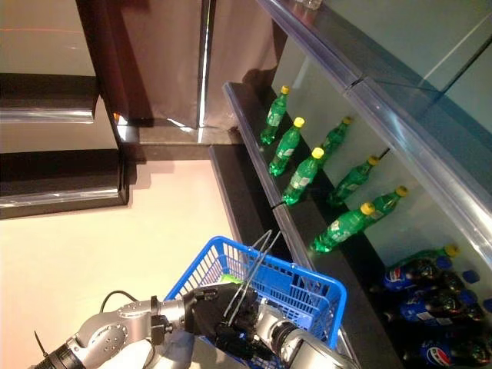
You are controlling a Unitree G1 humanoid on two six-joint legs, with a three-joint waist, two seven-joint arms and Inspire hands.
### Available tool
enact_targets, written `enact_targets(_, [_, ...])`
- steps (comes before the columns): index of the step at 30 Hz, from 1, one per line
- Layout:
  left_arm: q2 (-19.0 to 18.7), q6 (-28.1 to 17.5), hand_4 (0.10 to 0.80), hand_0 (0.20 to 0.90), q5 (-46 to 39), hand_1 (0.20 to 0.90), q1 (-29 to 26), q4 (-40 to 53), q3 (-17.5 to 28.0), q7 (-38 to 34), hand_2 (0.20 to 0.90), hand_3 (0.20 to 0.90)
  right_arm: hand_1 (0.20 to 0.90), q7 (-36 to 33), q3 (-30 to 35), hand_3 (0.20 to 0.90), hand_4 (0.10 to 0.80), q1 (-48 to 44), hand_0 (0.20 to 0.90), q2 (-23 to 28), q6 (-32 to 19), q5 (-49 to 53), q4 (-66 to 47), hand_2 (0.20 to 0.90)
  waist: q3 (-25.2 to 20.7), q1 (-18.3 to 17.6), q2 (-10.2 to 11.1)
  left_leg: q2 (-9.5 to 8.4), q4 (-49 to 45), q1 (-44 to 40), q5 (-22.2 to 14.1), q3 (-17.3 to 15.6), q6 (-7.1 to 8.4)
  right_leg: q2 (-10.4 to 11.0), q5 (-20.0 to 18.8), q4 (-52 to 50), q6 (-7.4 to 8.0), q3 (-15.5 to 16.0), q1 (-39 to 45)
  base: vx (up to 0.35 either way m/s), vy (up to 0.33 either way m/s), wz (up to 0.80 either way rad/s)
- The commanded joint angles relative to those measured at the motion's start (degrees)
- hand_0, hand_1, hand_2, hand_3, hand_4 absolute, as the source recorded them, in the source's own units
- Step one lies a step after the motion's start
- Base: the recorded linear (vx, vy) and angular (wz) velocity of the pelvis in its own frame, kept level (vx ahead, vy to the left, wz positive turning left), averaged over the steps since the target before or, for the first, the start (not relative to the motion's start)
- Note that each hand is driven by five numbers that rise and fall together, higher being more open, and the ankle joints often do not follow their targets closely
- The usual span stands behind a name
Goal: Pick up the drink and place into the basket.
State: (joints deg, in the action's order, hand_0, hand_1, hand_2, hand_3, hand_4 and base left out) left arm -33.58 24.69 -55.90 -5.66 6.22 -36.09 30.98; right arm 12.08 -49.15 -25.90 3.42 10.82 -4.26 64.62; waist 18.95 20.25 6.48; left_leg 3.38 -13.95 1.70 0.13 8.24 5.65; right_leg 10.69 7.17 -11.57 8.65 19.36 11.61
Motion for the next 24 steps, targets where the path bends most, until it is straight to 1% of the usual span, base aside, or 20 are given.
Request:
enact_targets(1, [15.3,-8.4,0.100,0.300,-9.5,0.300,0.7,22.9,1.0,6.0,0.300,0.200,0.900,-1.6,-2.0,0.900,0.800,2.0,0.900,-1.4,-1.4,2.5,-1.4,0.900,-5.5,-0.7,-0.4,0.07,1.3,-4.1,-1.0,-1.1,-0.53,-0.9,-12.8,2.8,6.35,-4.1,-6.1,-0.021,-0.016,-0.08])
enact_targets(3, [14.7,-8.8,0.100,0.300,-9.8,0.300,0.9,23.0,1.5,5.7,0.300,0.200,0.900,-2.6,-1.8,0.900,0.800,2.0,0.900,-0.4,-1.6,2.9,-3.2,0.900,-5.5,-1.0,-0.1,0.29,1.3,-4.3,-0.9,-1.3,-0.39,-1.1,-12.8,2.8,6.35,-4.3,-6.1,-0.003,-0.023,-0.09])
enact_targets(4, [14.0,-8.9,0.100,0.300,-10.0,0.300,1.5,23.4,2.5,5.3,0.300,0.200,0.900,-4.2,-1.4,0.900,0.800,2.2,0.900,1.0,-1.4,3.3,-6.5,0.900,-5.5,-1.3,0.2,0.49,1.4,-4.7,-0.9,-1.5,-0.32,-1.3,-12.9,3.0,6.35,-4.7,-5.8,0.018,-0.028,-0.09])
enact_targets(6, [13.4,-9.2,0.100,0.300,-10.1,0.300,1.9,23.6,3.2,5.1,0.300,0.200,0.900,-5.3,-1.1,0.900,0.800,2.7,0.900,2.1,-0.5,3.6,-9.7,0.900,-5.4,-1.6,0.5,0.69,1.4,-4.9,-0.9,-1.7,-0.26,-1.4,-12.8,3.0,6.35,-4.9,-5.7,0.015,-0.020,-0.08])
enact_targets(9, [11.3,-9.4,0.100,0.300,-11.5,0.300,2.8,24.3,5.9,5.1,0.300,0.200,0.900,-7.5,0.3,0.900,0.800,4.9,0.900,5.0,1.2,3.3,-17.5,0.900,-5.4,-2.3,0.9,1.10,1.3,-5.5,-0.7,-2.2,-0.13,-1.7,-13.0,3.2,6.35,-5.6,-5.3,0.014,-0.032,-0.11])
enact_targets(10, [10.2,-9.4,0.100,0.300,-11.8,0.300,3.6,24.8,7.5,5.5,0.300,0.200,0.900,-8.4,1.1,0.900,0.800,6.7,0.900,6.9,2.4,2.9,-22.8,0.900,-5.3,-2.7,1.2,1.33,1.3,-5.6,-0.6,-2.4,-0.11,-1.9,-13.1,3.3,6.35,-6.0,-5.3,0.000,-0.035,-0.06])
enact_targets(12, [9.6,-9.4,0.100,0.300,-12.0,0.300,4.2,25.1,8.5,5.8,0.300,0.200,0.900,-9.2,1.6,0.900,0.800,8.0,0.900,8.2,2.6,2.8,-25.5,0.900,-5.3,-3.0,1.4,1.51,1.2,-5.6,-0.6,-2.6,-0.08,-2.0,-13.1,3.3,6.35,-6.1,-5.2,-0.007,-0.034,-0.05])
enact_targets(13, [8.8,-9.2,0.100,0.300,-12.4,0.300,4.8,25.4,9.7,6.2,0.300,0.200,0.900,-9.8,2.4,0.900,0.800,9.2,0.900,9.5,3.1,2.3,-28.4,0.900,-5.3,-3.2,1.6,1.63,1.1,-5.6,-0.6,-2.8,-0.04,-2.1,-13.2,3.3,6.35,-6.3,-5.2,-0.008,-0.031,-0.12])
enact_targets(18, [6.4,-9.0,0.100,0.300,-13.2,0.300,7.2,26.1,13.3,8.3,0.300,0.200,0.900,-13.6,4.8,0.900,0.800,13.9,0.900,13.3,3.1,0.7,-36.5,0.900,-4.9,-3.9,2.0,2.05,0.8,-5.9,-0.5,-3.4,-0.12,-2.3,-13.6,3.5,6.35,-6.8,-4.8,-0.004,-0.032,-0.12])
enact_targets(19, [6.0,-9.1,0.100,0.300,-13.1,0.300,8.1,26.0,14.2,9.1,0.300,0.200,0.900,-14.5,5.6,0.900,0.800,14.9,0.900,14.1,3.1,0.4,-38.7,0.900,-4.9,-4.0,1.9,2.36,0.6,-6.3,-1.2,-3.6,-0.06,-2.6,-13.1,3.4,6.35,-6.9,-4.4,-0.008,-0.035,-0.03])
enact_targets(20, [5.7,-9.2,0.100,0.300,-13.1,0.300,8.4,26.0,14.6,9.5,0.300,0.200,0.900,-14.8,6.0,0.900,0.800,15.3,0.900,14.5,3.3,0.2,-39.7,0.900,-4.8,-4.1,2.1,2.19,0.6,-6.0,-0.6,-3.7,-0.11,-2.4,-13.7,3.5,6.35,-7.0,-4.7,0.016,-0.032,-0.04])
enact_targets(21, [5.3,-9.2,0.100,0.300,-13.2,0.300,8.9,26.0,15.3,10.0,0.300,0.200,0.900,-15.8,6.7,0.900,0.800,16.0,0.900,15.0,3.1,-0.1,-41.2,0.900,-4.8,-4.2,2.0,2.46,0.4,-6.3,-1.2,-3.8,-0.05,-2.7,-13.2,3.4,6.35,-7.1,-4.3,-0.037,-0.017,-0.03])
enact_targets(22, [5.1,-9.3,0.100,0.300,-13.2,0.300,9.2,25.9,15.7,10.4,0.300,0.200,0.900,-16.5,7.2,0.900,0.800,16.5,0.900,15.5,2.9,-0.2,-42.3,0.900,-4.8,-4.4,2.2,2.34,0.5,-6.0,-0.5,-3.9,-0.09,-2.6,-13.8,3.5,6.35,-7.2,-4.7,-0.008,-0.021,-0.03])
enact_targets(24, [4.4,-9.7,0.100,0.300,-13.3,0.300,10.3,25.7,16.7,11.5,0.300,0.200,0.900,-18.1,8.5,0.900,0.800,18.1,0.900,17.0,3.1,-0.6,-45.4,0.900,-4.8,-4.7,2.3,2.40,0.4,-6.1,-0.6,-4.1,-0.08,-2.6,-13.8,3.5,6.35,-7.5,-4.6,0.000,-0.009,-0.03])
